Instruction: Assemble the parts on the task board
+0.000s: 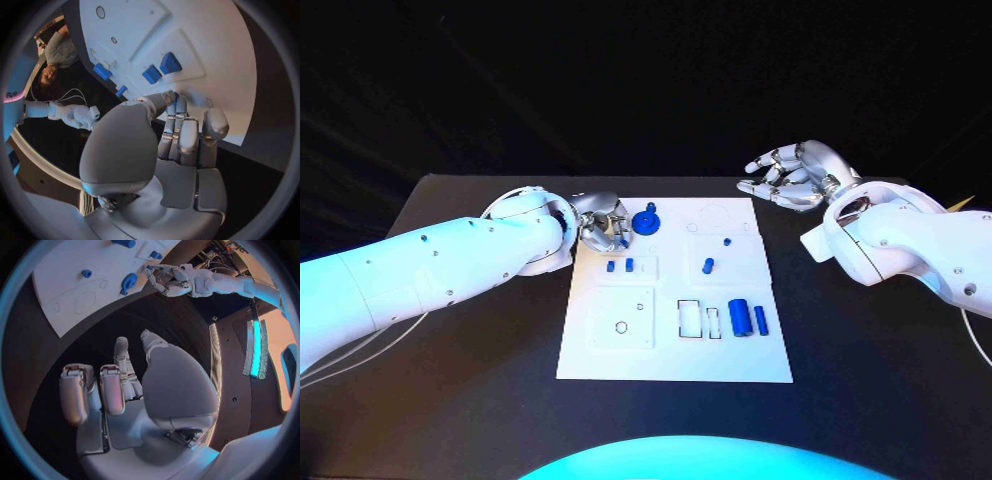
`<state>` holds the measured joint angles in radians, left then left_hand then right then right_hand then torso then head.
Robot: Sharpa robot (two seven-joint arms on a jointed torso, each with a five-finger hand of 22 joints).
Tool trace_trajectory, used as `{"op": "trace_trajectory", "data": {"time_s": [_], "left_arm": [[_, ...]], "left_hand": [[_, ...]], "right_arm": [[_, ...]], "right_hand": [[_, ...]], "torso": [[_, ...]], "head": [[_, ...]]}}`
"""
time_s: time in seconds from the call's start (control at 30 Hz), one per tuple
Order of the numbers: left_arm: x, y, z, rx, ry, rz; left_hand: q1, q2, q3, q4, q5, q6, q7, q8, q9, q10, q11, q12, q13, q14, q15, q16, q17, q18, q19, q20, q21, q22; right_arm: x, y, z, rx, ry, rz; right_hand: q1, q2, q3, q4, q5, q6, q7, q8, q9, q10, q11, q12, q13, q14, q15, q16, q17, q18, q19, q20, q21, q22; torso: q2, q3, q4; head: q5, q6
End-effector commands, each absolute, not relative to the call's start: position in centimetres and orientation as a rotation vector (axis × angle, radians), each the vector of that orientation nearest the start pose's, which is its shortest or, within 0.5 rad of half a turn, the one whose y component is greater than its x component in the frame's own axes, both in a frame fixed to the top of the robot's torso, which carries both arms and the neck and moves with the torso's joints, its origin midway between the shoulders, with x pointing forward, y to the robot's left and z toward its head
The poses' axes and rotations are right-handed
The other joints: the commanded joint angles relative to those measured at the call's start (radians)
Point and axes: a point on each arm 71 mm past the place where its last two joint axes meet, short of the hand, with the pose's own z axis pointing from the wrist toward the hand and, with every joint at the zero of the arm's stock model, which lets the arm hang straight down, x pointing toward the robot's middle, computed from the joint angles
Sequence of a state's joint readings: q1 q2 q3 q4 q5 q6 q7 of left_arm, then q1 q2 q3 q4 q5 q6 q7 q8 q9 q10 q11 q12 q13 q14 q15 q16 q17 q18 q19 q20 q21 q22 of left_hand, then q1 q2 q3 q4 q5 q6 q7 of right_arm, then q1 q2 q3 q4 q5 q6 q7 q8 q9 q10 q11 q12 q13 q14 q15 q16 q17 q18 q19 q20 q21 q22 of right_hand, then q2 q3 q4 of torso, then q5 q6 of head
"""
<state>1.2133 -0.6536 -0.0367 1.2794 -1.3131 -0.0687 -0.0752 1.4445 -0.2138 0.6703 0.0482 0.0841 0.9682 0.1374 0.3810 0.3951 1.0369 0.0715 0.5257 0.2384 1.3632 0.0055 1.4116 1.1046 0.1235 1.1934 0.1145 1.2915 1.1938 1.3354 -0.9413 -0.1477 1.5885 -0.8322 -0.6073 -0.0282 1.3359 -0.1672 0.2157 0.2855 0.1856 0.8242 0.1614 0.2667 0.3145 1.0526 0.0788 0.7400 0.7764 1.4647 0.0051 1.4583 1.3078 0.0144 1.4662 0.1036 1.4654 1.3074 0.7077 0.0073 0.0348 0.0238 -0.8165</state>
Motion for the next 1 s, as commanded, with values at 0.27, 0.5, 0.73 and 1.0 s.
{"op": "trace_trajectory", "data": {"time_s": [0.27,0.5,0.73,1.0], "left_arm": [[52.39,16.77,-21.2,0.125,1.939,-0.699],[52.41,16.85,-21.29,0.123,1.947,-0.694],[52.4,16.89,-21.32,0.12,1.949,-0.695],[52.4,16.99,-21.36,0.113,1.948,-0.697]], "left_hand": [[-0.011,0.001,-0.003,-0.006,0.007,0.009,0.0,-0.002,0.0,0.008,-0.001,-0.01,-0.002,0.005,0.001,0.003,0.0,-0.016,0.004,0.001,0.002,-0.001],[-0.013,0.001,-0.003,-0.006,0.007,0.006,0.001,-0.008,-0.001,0.007,0.0,-0.018,-0.004,0.003,0.002,0.002,-0.004,-0.015,0.0,0.001,-0.001,-0.005],[-0.017,-0.002,-0.005,-0.008,0.007,0.0,0.004,-0.019,-0.004,0.005,0.003,-0.031,-0.006,0.0,0.005,0.001,-0.009,-0.014,-0.006,0.002,-0.006,-0.009],[-0.031,-0.013,-0.006,-0.009,0.008,-0.034,0.011,-0.062,-0.016,0.006,0.009,-0.06,-0.01,-0.009,0.011,-0.002,-0.021,-0.012,-0.017,0.007,-0.016,-0.019]], "right_arm": [[48.73,-24.76,-14.69,0.467,1.505,0.831],[48.74,-24.77,-14.7,0.467,1.505,0.83],[48.75,-24.77,-14.7,0.467,1.505,0.831],[48.76,-24.77,-14.69,0.466,1.504,0.831]], "right_hand": [[-0.011,-0.002,0.005,0.001,0.005,0.007,0.0,0.001,-0.001,0.0,-0.004,-0.007,-0.001,0.053,-0.008,-0.003,0.045,0.012,0.057,-0.004,-0.004,0.193],[-0.011,-0.002,0.005,0.001,0.005,0.007,0.0,0.001,-0.001,0.0,-0.004,-0.007,-0.001,0.053,-0.008,-0.003,0.045,0.012,0.057,-0.004,-0.004,0.193],[-0.011,-0.002,0.005,0.001,0.005,0.007,0.0,0.001,-0.001,0.0,-0.004,-0.007,-0.001,0.053,-0.008,-0.003,0.045,0.012,0.057,-0.004,-0.004,0.193],[-0.012,-0.003,0.006,0.0,0.005,0.006,-0.001,0.002,-0.002,0.001,-0.004,-0.008,-0.005,0.053,-0.009,-0.005,0.043,0.013,0.056,-0.004,-0.006,0.192]], "torso": [[-0.001,0.0003,0.0004],[-0.001,0.0004,0.0002],[-0.001,0.0001,0.0003],[-0.001,-0.0002,0.0004]], "head": [[-0.001,-0.002],[0.0,-0.002],[0.001,-0.001],[0.002,-0.001]]}}
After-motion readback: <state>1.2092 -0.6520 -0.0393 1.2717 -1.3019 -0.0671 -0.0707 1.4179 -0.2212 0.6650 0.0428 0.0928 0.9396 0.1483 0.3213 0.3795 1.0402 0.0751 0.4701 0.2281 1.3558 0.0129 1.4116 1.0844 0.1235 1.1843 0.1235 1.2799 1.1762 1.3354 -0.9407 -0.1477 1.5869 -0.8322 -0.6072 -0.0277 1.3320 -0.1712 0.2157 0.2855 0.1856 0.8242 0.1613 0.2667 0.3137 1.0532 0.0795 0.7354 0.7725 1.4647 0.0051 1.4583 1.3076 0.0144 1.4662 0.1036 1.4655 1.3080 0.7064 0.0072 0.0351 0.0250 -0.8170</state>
